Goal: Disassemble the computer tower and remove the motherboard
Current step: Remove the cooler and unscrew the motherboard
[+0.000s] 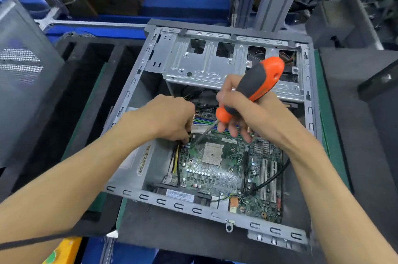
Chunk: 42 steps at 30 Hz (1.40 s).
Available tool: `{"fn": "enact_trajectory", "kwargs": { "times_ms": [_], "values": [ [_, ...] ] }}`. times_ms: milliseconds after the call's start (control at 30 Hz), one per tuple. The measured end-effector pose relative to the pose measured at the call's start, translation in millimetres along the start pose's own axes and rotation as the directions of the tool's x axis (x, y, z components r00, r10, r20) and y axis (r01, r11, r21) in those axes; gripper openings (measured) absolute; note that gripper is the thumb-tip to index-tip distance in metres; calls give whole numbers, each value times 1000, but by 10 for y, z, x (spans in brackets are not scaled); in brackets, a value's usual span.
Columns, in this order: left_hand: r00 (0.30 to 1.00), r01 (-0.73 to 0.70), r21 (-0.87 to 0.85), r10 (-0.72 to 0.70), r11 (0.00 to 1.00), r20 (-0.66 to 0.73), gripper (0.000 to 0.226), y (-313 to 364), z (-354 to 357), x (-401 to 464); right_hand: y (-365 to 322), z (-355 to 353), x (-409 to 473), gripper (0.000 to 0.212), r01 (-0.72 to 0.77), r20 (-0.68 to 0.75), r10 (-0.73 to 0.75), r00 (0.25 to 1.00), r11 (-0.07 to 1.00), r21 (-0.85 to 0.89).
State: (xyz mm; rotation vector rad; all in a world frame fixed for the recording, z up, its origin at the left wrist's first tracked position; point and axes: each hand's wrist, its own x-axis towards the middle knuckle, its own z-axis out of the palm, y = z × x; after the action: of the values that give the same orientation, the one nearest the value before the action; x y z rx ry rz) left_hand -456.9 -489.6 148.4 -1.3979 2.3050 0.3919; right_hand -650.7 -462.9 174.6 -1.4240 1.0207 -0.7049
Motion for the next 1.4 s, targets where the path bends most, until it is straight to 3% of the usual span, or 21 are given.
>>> {"fn": "enact_trajectory", "kwargs": {
  "times_ms": [100, 200, 333, 467, 600, 733, 800, 933, 1067, 1167, 1233, 1400],
  "values": [
    [986, -113, -250, 140, 962, 92, 14, -16, -63, 61, -17, 162, -39, 8, 19, 192, -6, 981, 998, -65],
    [969, -159, -328, 211, 931, 131, 36, -9, -91, 112, 7, 322, -93, 8, 36, 304, 15, 953, 986, -162],
    [970, -99, -303, 160, 948, 183, 23, -28, -62, 137, 88, 468, -75, 11, 109, 325, -7, 946, 949, -297],
    [964, -90, -367, 174, 926, 202, 18, -60, -64, 157, 190, 521, -42, 13, 17, 313, 67, 947, 966, -258],
    [971, -56, -400, 143, 915, 190, 13, -94, -29, 219, 316, 617, -47, 21, 88, 325, 34, 945, 932, -352],
    [976, -37, -429, 125, 902, 177, 24, -94, -37, 195, 349, 623, -29, 22, 66, 310, 46, 950, 939, -339],
    [979, -36, -423, 118, 905, 169, 17, -90, -29, 192, 372, 623, -23, 23, 80, 298, 29, 954, 934, -348],
    [994, -33, -450, 76, 892, 78, 18, -67, -24, 195, 363, 706, -40, 29, 140, 305, -17, 952, 911, -388],
    [991, -79, -686, -20, 723, -135, 38, -27, -86, 82, 285, 807, -6, 29, 192, 371, -11, 929, 870, -455],
    [962, -148, -628, -37, 764, -272, 42, -36, -225, -128, 204, 823, 54, 29, 145, 416, 68, 907, 876, -459],
    [959, -177, -547, 17, 818, -283, 44, -49, -343, -332, 178, 818, 66, 27, 121, 431, 107, 896, 875, -468],
    [989, -144, -383, 118, 912, -91, 39, -57, -495, -1010, 194, 838, 44, 31, 102, 426, 165, 889, 837, -537]
  ]
}}
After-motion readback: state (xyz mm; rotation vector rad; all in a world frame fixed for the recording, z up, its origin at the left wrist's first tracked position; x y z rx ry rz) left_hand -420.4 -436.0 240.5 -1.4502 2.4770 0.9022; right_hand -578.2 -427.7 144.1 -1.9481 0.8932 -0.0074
